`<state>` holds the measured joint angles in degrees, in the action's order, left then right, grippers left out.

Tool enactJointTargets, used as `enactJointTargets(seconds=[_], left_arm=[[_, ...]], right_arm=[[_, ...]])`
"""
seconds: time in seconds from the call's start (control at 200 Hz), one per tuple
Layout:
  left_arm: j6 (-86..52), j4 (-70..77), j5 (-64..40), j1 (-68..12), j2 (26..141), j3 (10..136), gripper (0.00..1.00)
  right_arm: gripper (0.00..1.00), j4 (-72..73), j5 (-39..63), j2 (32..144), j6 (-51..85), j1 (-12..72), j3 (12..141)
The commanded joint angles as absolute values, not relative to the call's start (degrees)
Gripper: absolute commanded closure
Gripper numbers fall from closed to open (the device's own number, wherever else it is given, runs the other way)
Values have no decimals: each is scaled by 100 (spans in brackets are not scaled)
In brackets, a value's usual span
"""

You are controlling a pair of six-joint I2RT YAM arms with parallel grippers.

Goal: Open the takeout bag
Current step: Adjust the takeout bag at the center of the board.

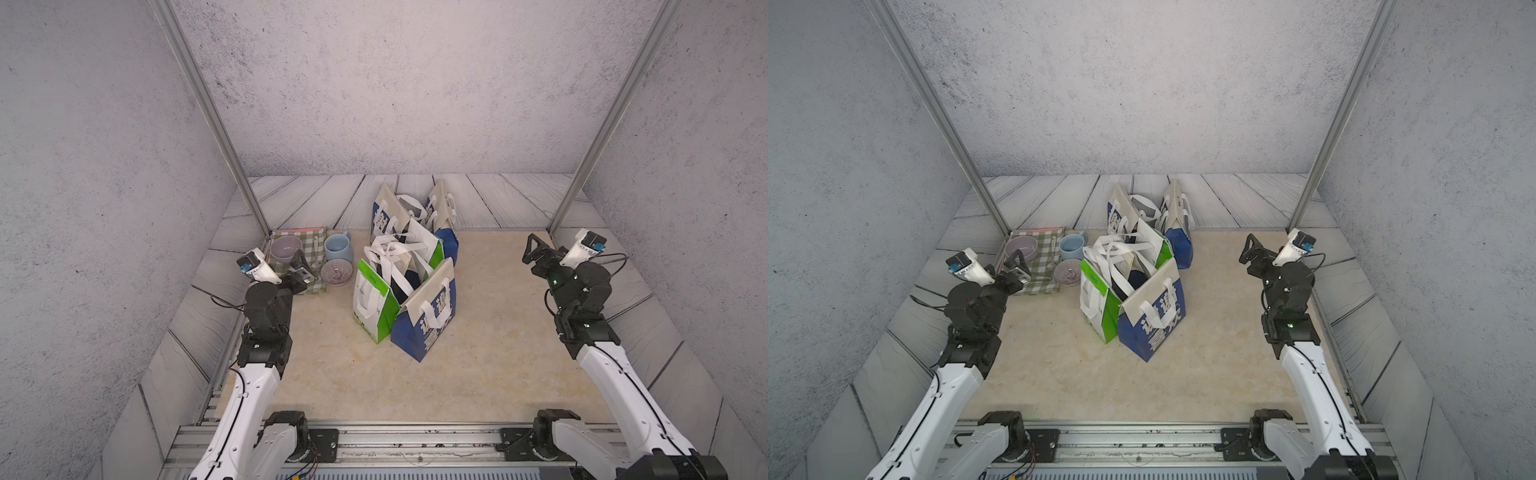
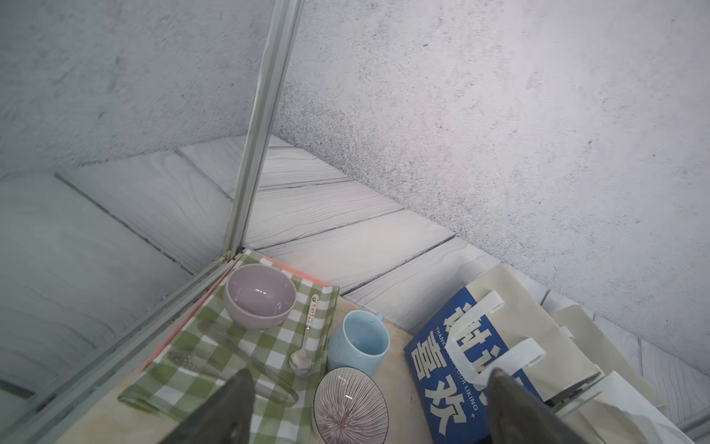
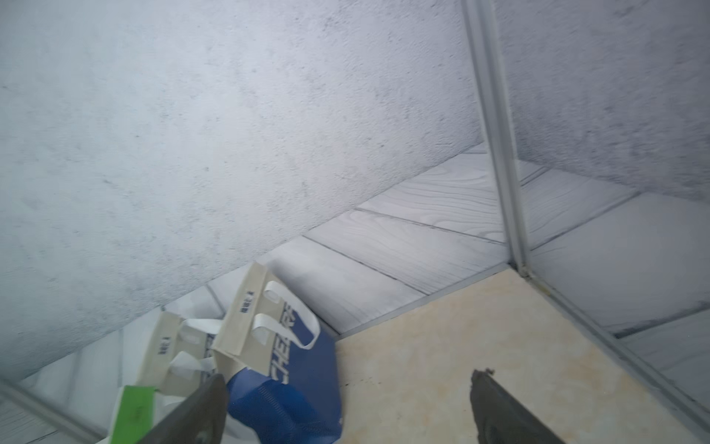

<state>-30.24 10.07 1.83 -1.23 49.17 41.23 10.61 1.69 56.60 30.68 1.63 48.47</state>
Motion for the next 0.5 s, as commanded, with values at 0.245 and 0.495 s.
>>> enactJointTargets(seconds=[0.245,0.495], left_arm=[[-2231,-3576,-1909,-99,4129,5929,22],[-1805,-4094,-1763,-97,2859,5060,22]], right_arm=[[6,-3237,1365,6104,4180,1651,7725],[14,-4618,1355,7241,4210,2794,9011]])
